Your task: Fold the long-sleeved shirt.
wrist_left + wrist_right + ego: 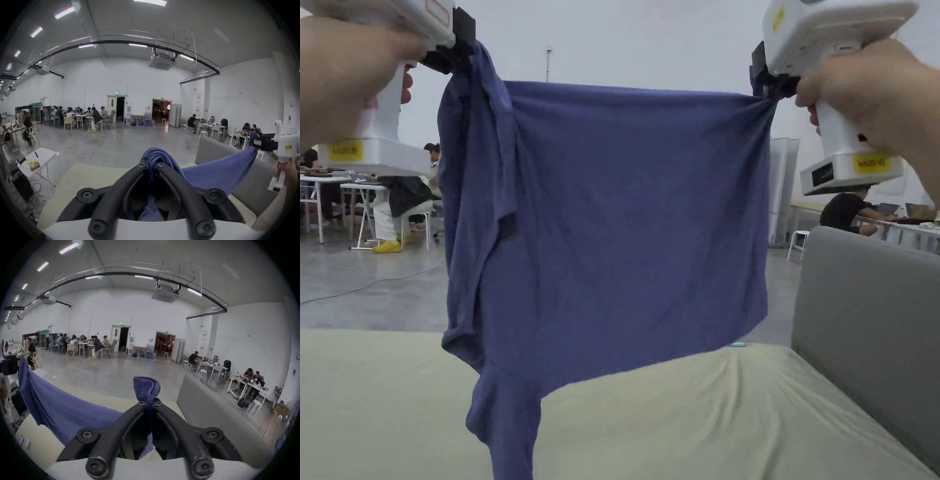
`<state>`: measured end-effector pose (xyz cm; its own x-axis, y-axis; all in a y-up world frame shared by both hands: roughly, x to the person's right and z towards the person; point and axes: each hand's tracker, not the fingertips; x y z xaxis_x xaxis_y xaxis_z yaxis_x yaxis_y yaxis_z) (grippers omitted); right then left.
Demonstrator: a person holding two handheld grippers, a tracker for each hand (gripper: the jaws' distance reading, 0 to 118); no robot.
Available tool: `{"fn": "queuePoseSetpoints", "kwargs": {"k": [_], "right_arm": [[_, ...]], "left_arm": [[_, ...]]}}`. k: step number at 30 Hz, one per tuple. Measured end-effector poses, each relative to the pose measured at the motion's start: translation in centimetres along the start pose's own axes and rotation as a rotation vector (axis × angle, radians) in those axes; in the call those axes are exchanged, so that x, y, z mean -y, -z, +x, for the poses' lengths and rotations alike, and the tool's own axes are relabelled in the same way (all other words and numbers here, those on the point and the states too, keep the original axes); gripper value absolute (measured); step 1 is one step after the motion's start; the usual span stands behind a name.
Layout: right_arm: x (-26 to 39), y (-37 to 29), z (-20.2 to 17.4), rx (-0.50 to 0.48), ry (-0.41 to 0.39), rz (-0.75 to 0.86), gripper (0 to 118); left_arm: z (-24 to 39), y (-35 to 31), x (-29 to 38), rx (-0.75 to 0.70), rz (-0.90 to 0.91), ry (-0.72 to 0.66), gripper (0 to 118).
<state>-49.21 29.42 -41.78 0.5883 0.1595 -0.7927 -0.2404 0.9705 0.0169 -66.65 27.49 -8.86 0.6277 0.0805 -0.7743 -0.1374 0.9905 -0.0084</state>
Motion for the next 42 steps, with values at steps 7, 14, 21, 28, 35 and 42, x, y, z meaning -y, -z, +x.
{"fn": "queuePoseSetpoints", "kwargs": {"k": [7, 14, 21, 28, 35, 42], "right_arm": [[3.8, 2.6, 0.8, -0.062, 0.015, -0.018, 0], [22.0, 8.3, -1.4, -0.138, -0.075, -0.291, 0], [41.3, 8.3, -2.9, -0.216, -0.072, -0.565, 0], [50.5, -1.3, -1.3, -0.262, -0.075, -0.622, 0], [56.6, -14.0, -0.7, -0.342, -0.106, -0.683, 0], [64.7, -20.5, -1.6, -0.375, -0.088, -0.856, 0]], "left_arm": [[-3.3, 5.4, 1.3, 0.018, -0.04, 0.053, 0], [-3.7, 8.6, 18.9, 0.079, -0.395, 0.109, 0], [-5.8, 9.5, 40.0, 0.095, -0.712, -0.03, 0], [-4.7, -4.6, 46.8, 0.271, -0.761, -0.048, 0], [-5.0, -17.8, 50.8, 0.331, -0.914, 0.07, 0], [-3.1, -23.6, 57.1, 0.304, -1.079, 0.107, 0]]}}
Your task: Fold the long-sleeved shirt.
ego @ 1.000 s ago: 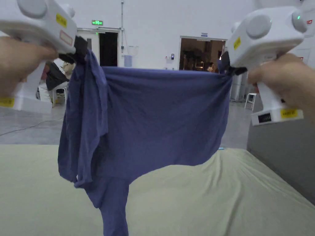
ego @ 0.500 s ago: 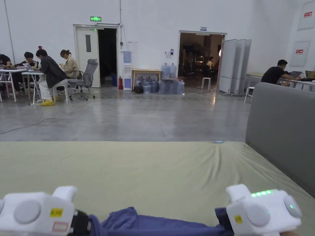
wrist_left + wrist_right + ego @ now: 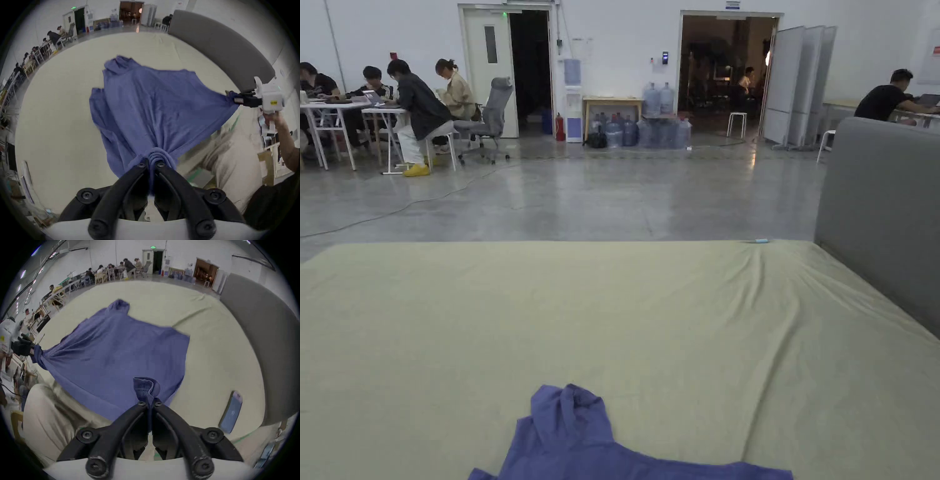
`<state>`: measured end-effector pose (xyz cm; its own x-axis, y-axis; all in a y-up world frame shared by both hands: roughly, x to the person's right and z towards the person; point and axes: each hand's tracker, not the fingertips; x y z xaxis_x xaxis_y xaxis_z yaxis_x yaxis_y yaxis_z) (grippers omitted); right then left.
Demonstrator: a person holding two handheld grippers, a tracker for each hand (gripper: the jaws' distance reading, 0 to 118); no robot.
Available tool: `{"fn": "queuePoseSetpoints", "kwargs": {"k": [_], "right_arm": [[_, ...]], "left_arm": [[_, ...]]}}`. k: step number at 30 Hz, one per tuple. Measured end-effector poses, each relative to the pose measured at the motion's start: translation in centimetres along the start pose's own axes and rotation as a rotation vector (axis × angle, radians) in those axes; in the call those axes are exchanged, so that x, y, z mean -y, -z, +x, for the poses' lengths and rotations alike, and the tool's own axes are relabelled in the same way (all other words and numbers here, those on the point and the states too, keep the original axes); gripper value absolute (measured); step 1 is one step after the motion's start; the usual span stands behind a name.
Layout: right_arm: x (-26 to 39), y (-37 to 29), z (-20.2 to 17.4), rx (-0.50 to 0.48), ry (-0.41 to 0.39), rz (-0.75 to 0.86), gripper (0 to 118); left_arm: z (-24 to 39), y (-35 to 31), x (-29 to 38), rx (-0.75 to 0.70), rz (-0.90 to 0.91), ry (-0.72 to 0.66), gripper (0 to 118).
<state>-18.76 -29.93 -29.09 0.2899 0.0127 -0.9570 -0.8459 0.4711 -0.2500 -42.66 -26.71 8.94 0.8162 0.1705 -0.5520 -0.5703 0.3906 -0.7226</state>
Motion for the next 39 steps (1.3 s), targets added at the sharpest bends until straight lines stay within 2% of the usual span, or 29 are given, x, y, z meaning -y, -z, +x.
{"fn": "queuePoseSetpoints", "kwargs": {"k": [4, 10, 12, 14, 15, 16, 17, 18, 19, 21, 23, 24, 25, 26, 27, 28, 31, 34, 35, 36, 37, 38, 39], "right_arm": [[1.7, 3.5, -0.2, -0.01, 0.008, -0.067, 0], [2.2, 7.5, -0.2, -0.041, 0.066, -0.204, 0], [2.2, 8.6, 0.2, -0.043, 0.083, -0.193, 5], [1.4, 7.3, 1.1, -0.066, 0.147, -0.137, 18], [0.7, 5.2, 1.4, -0.063, 0.162, -0.088, 50], [0.0, 3.6, 1.6, -0.022, 0.176, -0.051, 78], [-0.5, 1.7, 1.9, -0.015, 0.183, -0.012, 95], [-1.0, -0.1, 2.0, -0.057, 0.175, 0.043, 97], [-1.6, -1.6, 2.4, -0.086, 0.172, 0.09, 97], [-2.0, -4.1, 1.7, -0.107, 0.173, 0.145, 98], [-2.2, -6.3, 0.1, -0.113, 0.169, 0.157, 97], [-1.8, -6.6, -0.6, -0.129, 0.168, 0.165, 88], [-1.4, -6.7, -1.5, -0.131, 0.158, 0.181, 61], [-1.1, -6.5, -2.4, -0.124, 0.147, 0.198, 13], [-1.0, -5.3, -3.3, -0.106, 0.141, 0.178, 0], [-1.0, -4.8, -3.7, -0.082, 0.118, 0.121, 0], [-0.8, -3.1, -4.5, -0.207, 0.144, 0.112, 0], [-1.7, -2.2, -4.3, -0.227, 0.156, 0.095, 0], [-1.5, -1.9, -4.7, -0.223, 0.149, 0.094, 0], [-1.9, -1.8, -4.6, -0.21, 0.14, 0.094, 0], [-2.3, -1.6, -4.3, -0.198, 0.139, 0.094, 0], [-2.6, -1.5, -4.0, -0.193, 0.142, 0.093, 0], [-2.2, -1.2, -4.0, -0.188, 0.149, 0.091, 0]], "left_arm": [[-0.6, 3.9, 1.2, -0.013, -0.06, -0.045, 0], [-1.9, 9.0, 2.3, -0.048, -0.142, -0.147, 0], [-1.3, 8.7, 2.7, -0.04, -0.127, -0.178, 3], [-1.2, 7.3, 2.4, -0.055, -0.077, -0.24, 22], [-1.0, 6.1, 2.1, -0.085, -0.049, -0.254, 44], [-1.7, 4.8, 2.2, -0.119, -0.025, -0.234, 68], [-1.5, 3.3, 2.1, -0.157, 0.004, -0.213, 94], [-1.2, 1.9, 2.0, -0.168, 0.054, -0.205, 114], [-0.9, 0.2, 2.0, -0.17, 0.118, -0.203, 118], [-0.3, -2.0, 2.7, -0.161, 0.193, -0.235, 118], [0.3, -2.6, 2.9, -0.138, 0.178, -0.256, 114], [0.2, -2.3, 2.9, -0.126, 0.166, -0.271, 92], [0.7, -2.1, 3.2, -0.121, 0.156, -0.271, 44], [1.0, -1.6, 3.4, -0.126, 0.155, -0.269, 0], [1.4, -0.5, 3.4, -0.145, 0.14, -0.271, 0], [1.4, -0.1, 3.3, -0.145, 0.146, -0.27, 0], [-0.5, 0.6, 0.4, -0.051, 0.126, -0.296, 0], [-3.7, 2.2, -5.6, -0.065, 0.192, -0.257, 0], [-4.9, 2.8, -7.9, -0.091, 0.207, -0.252, 8], [-6.5, 4.1, -10.7, -0.09, 0.198, -0.26, 61], [-8.2, 5.7, -13.5, -0.109, 0.181, -0.265, 106], [-9.3, 6.6, -15.2, -0.14, 0.284, -0.236, 116], [-10.4, 8.5, -17.0, -0.157, 0.195, -0.283, 114]]}}
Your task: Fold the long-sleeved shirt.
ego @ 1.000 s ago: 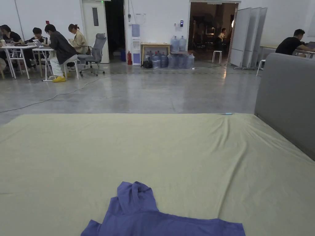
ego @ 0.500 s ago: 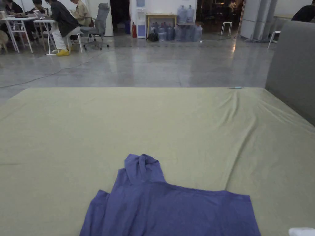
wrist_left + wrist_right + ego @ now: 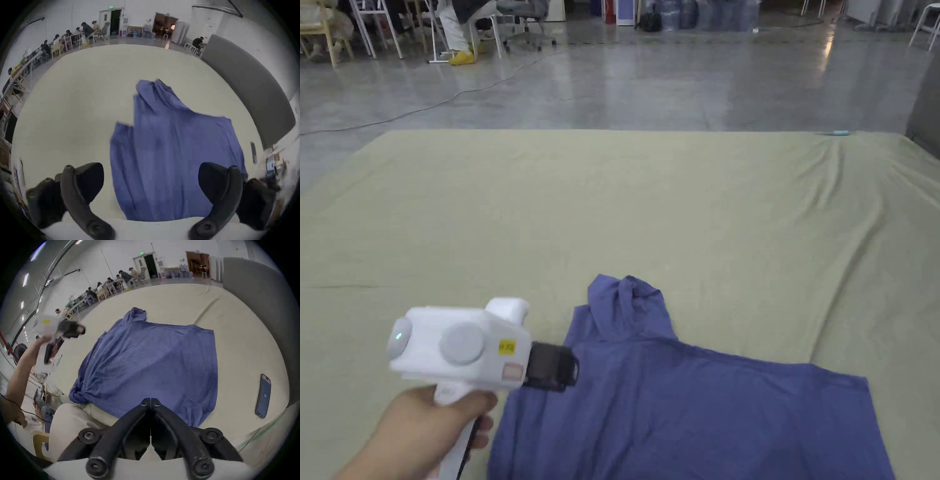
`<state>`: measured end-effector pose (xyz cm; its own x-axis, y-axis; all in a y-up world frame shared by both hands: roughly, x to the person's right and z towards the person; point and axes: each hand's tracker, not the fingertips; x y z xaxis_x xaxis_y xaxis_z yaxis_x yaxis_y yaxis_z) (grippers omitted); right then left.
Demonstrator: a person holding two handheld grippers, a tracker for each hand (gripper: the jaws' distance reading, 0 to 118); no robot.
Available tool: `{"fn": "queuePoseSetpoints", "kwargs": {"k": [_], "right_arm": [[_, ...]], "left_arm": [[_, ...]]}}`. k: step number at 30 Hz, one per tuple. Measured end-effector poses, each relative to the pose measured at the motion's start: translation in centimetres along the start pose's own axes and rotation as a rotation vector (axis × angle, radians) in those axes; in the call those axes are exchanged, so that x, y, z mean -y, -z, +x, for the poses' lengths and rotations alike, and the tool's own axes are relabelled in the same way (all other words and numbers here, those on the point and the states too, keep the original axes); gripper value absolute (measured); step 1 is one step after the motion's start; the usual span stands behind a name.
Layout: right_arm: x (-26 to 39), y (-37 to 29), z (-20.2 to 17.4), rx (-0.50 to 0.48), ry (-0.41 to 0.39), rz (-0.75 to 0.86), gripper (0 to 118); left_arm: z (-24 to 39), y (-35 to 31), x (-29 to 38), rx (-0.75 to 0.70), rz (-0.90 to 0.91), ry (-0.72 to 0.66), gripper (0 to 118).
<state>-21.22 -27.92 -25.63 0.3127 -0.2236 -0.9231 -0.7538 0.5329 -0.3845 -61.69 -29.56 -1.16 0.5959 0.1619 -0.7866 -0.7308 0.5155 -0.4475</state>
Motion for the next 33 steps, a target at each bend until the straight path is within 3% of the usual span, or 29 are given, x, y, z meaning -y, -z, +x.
{"fn": "queuePoseSetpoints", "kwargs": {"k": [5, 7, 11, 12, 13, 14, 16, 18, 19, 20, 21, 24, 27, 29, 30, 32, 33], "right_arm": [[-0.6, 0.6, 2.0, 0.034, 0.047, -0.008, 0], [-1.2, 0.9, 3.0, 0.049, 0.064, -0.02, 0], [-2.2, 2.1, 4.3, 0.081, 0.059, -0.033, 0], [-2.6, 2.6, 4.6, 0.088, 0.053, -0.037, 0], [-3.6, 3.0, 5.0, 0.099, 0.045, -0.043, 0], [-4.5, 3.3, 5.4, 0.114, 0.038, -0.05, 0], [-7.4, 3.5, 6.1, 0.221, 0.019, -0.026, 0], [-10.7, 3.7, 6.6, 0.254, -0.027, 0.03, 4], [-12.7, 4.4, 7.4, 0.24, -0.04, 0.042, 30], [-14.2, 5.3, 8.4, 0.218, -0.043, 0.056, 68], [-16.2, 7.2, 9.6, 0.191, -0.049, 0.05, 115], [-20.1, 13.5, 13.0, 0.172, -0.015, -0.059, 118], [-21.6, 19.4, 15.0, 0.212, 0.091, -0.21, 118], [-22.2, 22.6, 16.6, 0.236, 0.1, -0.27, 118], [-21.8, 23.7, 16.8, 0.256, 0.09, -0.283, 114], [-20.6, 23.2, 14.5, 0.322, 0.085, -0.315, 94], [-20.3, 22.2, 13.8, 0.323, 0.06, -0.252, 93]], "left_arm": [[-1.0, 9.9, -6.3, -0.172, -0.073, 0.064, 108], [-1.0, 13.0, -7.5, -0.14, -0.113, 0.06, 92], [1.2, 14.3, -7.1, -0.063, -0.116, 0.079, 88], [1.4, 14.8, -7.0, -0.071, -0.141, 0.094, 71], [1.8, 15.1, -6.7, -0.087, -0.189, 0.108, 31], [1.9, 15.2, -6.5, -0.107, -0.197, 0.11, 0], [1.8, 14.0, -6.7, -0.09, -0.16, 0.025, 0], [-0.1, 13.8, -7.6, -0.054, -0.164, 0.031, 0], [-0.4, 13.1, -7.9, -0.054, -0.145, 0.047, 0], [-0.6, 12.6, -8.2, -0.055, -0.135, 0.06, 0], [-0.2, 11.7, -7.7, -0.046, -0.126, 0.062, 0], [-0.2, 9.8, -8.3, -0.005, -0.097, 0.077, 0], [2.5, 6.8, -6.8, -0.022, -0.082, 0.168, 0], [3.1, 5.6, -7.0, -0.024, -0.079, 0.173, 0], [3.2, 5.0, -6.9, -0.019, -0.078, 0.178, 0], [3.4, 4.1, -6.8, -0.018, -0.076, 0.182, 0], [2.5, 4.4, -7.0, -0.016, -0.073, 0.181, 0]]}}
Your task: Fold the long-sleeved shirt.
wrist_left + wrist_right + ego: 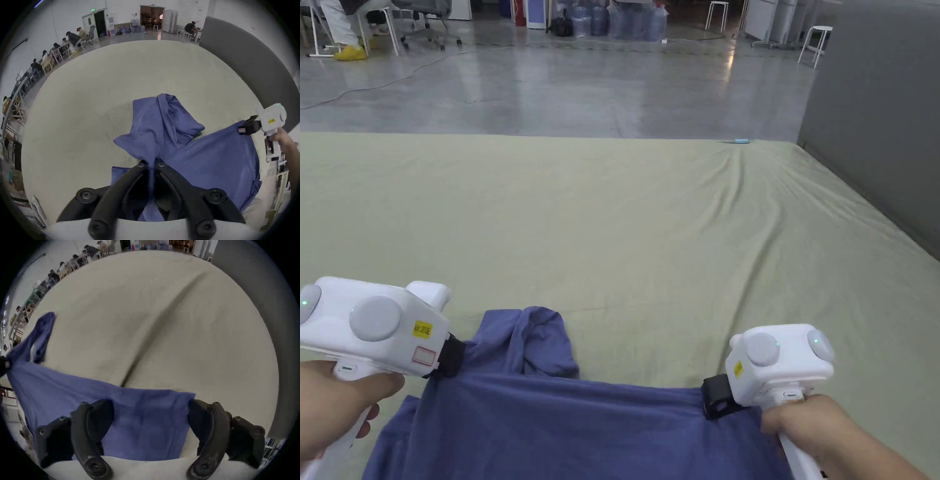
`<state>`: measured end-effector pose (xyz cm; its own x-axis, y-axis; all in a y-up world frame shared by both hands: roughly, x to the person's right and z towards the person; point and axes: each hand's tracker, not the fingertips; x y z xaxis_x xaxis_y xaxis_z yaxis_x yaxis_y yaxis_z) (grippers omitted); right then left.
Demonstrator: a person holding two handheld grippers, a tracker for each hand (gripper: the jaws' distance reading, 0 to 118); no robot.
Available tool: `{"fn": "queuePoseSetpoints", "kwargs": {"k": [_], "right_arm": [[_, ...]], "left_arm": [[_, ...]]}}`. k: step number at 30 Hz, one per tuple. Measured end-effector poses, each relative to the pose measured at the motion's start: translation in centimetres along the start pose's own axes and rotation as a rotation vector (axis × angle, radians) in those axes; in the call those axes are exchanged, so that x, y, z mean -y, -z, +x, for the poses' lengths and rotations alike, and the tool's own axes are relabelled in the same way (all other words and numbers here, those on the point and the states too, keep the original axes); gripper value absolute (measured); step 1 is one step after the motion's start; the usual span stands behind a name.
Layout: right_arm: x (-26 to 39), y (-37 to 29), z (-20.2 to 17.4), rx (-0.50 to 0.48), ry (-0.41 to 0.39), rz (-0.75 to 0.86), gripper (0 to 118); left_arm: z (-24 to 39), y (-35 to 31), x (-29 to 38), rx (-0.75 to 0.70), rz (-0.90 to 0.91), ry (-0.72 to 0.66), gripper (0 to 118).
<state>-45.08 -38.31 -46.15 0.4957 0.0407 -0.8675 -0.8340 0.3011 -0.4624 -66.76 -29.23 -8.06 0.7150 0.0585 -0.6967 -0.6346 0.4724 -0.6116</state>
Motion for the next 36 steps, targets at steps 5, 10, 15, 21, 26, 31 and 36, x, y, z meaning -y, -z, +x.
{"fn": "queuePoseSetpoints", "kwargs": {"k": [5, 10, 15, 21, 26, 31, 36], "right_arm": [[2.0, -5.3, -2.1, -0.089, -0.017, 0.06, 0], [0.4, -11.0, -0.6, -0.187, -0.108, 0.158, 0], [0.9, -25.9, -0.4, -0.116, -0.231, 0.402, 0], [-4.6, -40.8, -1.2, 0.037, -0.33, 0.655, 0], [-11.7, -49.3, -3.8, 0.18, -0.353, 0.807, 0], [-18.9, -54.8, -5.7, 0.297, -0.298, 0.907, 0], [-23.1, -58.9, -6.4, 0.343, -0.219, 0.985, 0]], "left_arm": [[1.0, -3.0, 0.5, 0.011, 0.027, -0.009, 0], [1.2, -9.0, 0.4, 0.031, 0.07, -0.027, 0], [1.9, -18.3, -1.7, 0.013, 0.173, -0.004, 0], [0.5, -29.4, -9.7, -0.058, 0.402, 0.024, 0], [1.0, -36.8, -17.4, -0.191, 0.579, 0.122, 0], [0.7, -41.5, -25.3, -0.285, 0.715, 0.091, 0], [0.5, -44.5, -31.3, -0.337, 0.793, 0.038, 0]]}}
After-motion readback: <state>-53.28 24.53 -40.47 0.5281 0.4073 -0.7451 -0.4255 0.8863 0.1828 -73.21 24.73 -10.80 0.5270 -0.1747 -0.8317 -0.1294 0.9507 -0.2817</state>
